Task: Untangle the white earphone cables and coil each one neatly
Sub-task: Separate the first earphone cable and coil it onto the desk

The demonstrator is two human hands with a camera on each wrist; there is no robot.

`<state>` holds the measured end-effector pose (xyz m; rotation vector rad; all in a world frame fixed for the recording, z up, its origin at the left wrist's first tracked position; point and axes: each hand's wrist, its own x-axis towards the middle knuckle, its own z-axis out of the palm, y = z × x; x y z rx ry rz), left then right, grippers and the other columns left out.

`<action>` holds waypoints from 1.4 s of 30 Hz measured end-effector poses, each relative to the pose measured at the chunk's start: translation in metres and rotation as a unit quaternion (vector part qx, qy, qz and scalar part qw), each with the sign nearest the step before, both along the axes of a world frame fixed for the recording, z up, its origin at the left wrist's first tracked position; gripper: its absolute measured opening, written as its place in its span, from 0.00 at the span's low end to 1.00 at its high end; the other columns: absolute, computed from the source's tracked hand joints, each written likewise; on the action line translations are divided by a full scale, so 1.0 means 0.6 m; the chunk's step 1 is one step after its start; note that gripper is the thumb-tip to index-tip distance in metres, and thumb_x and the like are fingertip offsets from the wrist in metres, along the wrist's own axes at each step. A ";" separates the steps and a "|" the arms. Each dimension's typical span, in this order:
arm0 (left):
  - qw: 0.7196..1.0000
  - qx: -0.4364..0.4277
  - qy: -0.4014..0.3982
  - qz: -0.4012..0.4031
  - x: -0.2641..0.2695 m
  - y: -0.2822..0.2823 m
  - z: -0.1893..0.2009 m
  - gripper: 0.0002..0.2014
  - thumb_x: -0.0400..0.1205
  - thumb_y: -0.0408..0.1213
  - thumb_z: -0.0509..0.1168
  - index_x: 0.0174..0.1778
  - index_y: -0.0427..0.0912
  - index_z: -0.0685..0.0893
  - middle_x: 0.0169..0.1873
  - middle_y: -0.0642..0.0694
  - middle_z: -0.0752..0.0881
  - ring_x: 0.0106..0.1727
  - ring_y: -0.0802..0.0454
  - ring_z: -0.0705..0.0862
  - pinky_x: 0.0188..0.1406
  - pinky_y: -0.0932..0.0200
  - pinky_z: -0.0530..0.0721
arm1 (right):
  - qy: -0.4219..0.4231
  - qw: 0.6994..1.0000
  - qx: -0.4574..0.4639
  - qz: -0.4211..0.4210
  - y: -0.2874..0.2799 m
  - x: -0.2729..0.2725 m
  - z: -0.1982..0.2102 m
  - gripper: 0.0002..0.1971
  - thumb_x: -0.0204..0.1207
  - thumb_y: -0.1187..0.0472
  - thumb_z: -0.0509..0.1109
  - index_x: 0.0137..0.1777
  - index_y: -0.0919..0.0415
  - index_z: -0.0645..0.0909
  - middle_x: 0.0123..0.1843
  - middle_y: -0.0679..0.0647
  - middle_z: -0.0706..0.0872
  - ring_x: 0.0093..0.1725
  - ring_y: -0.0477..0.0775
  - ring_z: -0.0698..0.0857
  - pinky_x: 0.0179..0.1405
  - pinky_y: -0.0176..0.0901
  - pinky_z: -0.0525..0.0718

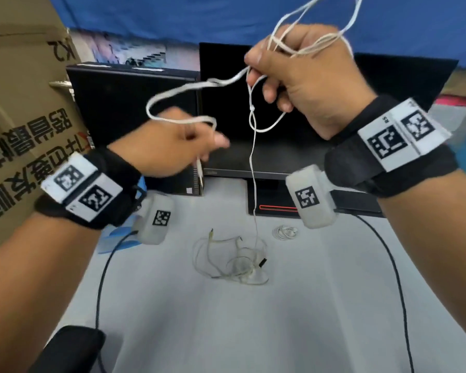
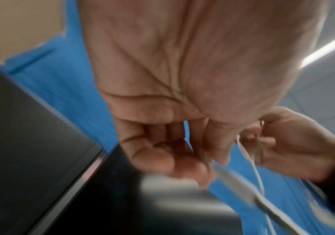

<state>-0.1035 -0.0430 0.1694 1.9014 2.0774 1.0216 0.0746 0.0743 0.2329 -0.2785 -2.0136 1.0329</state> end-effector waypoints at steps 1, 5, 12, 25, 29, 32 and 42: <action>0.999 0.030 -0.019 0.014 0.000 0.005 0.014 0.20 0.83 0.60 0.60 0.50 0.51 0.91 0.29 0.47 0.82 0.26 0.54 0.75 0.30 0.61 0.78 | -0.009 1.000 -0.009 -0.001 0.000 -0.004 -0.007 0.07 0.79 0.63 0.71 0.39 0.60 0.83 0.33 0.53 0.88 0.24 0.48 0.78 0.17 0.38 0.69; 0.966 0.017 -0.256 -0.028 0.011 0.029 -0.012 0.13 0.90 0.36 0.56 0.52 0.38 0.86 0.23 0.49 0.69 0.24 0.54 0.69 0.27 0.61 0.73 | -0.014 0.999 -0.038 -0.003 -0.001 -0.021 -0.019 0.07 0.80 0.64 0.71 0.40 0.61 0.83 0.32 0.53 0.88 0.22 0.47 0.80 0.16 0.36 0.69; 0.964 -0.156 -0.190 -0.097 0.120 0.054 -0.162 0.15 0.84 0.49 0.65 0.65 0.51 0.83 0.27 0.60 0.82 0.24 0.68 0.79 0.29 0.71 0.78 | 0.039 0.998 0.034 -0.047 0.010 -0.036 0.036 0.10 0.79 0.64 0.67 0.35 0.58 0.78 0.33 0.51 0.87 0.22 0.46 0.76 0.20 0.28 0.69; 0.997 -0.030 0.058 -0.049 0.058 0.065 0.001 0.19 0.86 0.51 0.59 0.33 0.54 0.90 0.31 0.51 0.90 0.34 0.50 0.87 0.45 0.50 0.86 | -0.014 0.995 0.004 -0.100 0.061 -0.011 -0.014 0.08 0.79 0.62 0.71 0.37 0.59 0.81 0.30 0.53 0.86 0.18 0.44 0.74 0.16 0.29 0.67; 0.998 0.059 -0.007 -0.008 0.021 0.058 0.018 0.15 0.86 0.45 0.64 0.35 0.50 0.90 0.31 0.51 0.90 0.33 0.47 0.84 0.41 0.52 0.82 | -0.020 0.997 -0.012 -0.079 0.051 -0.018 -0.038 0.10 0.79 0.63 0.71 0.36 0.58 0.81 0.31 0.55 0.86 0.18 0.43 0.74 0.17 0.29 0.68; 0.986 0.158 -0.013 0.054 0.000 0.058 0.004 0.13 0.83 0.46 0.68 0.35 0.47 0.91 0.27 0.45 0.88 0.25 0.58 0.79 0.31 0.59 0.75 | -0.019 0.997 -0.022 -0.073 0.043 -0.022 -0.046 0.09 0.79 0.63 0.71 0.36 0.59 0.81 0.31 0.55 0.86 0.19 0.44 0.75 0.18 0.29 0.69; 0.993 -0.098 -0.011 0.060 -0.008 0.027 -0.054 0.10 0.80 0.44 0.72 0.33 0.48 0.92 0.30 0.50 0.90 0.27 0.62 0.82 0.33 0.61 0.80 | -0.066 0.995 -0.068 -0.040 0.019 -0.015 -0.069 0.13 0.80 0.61 0.70 0.47 0.75 0.83 0.31 0.55 0.87 0.21 0.47 0.76 0.16 0.32 0.69</action>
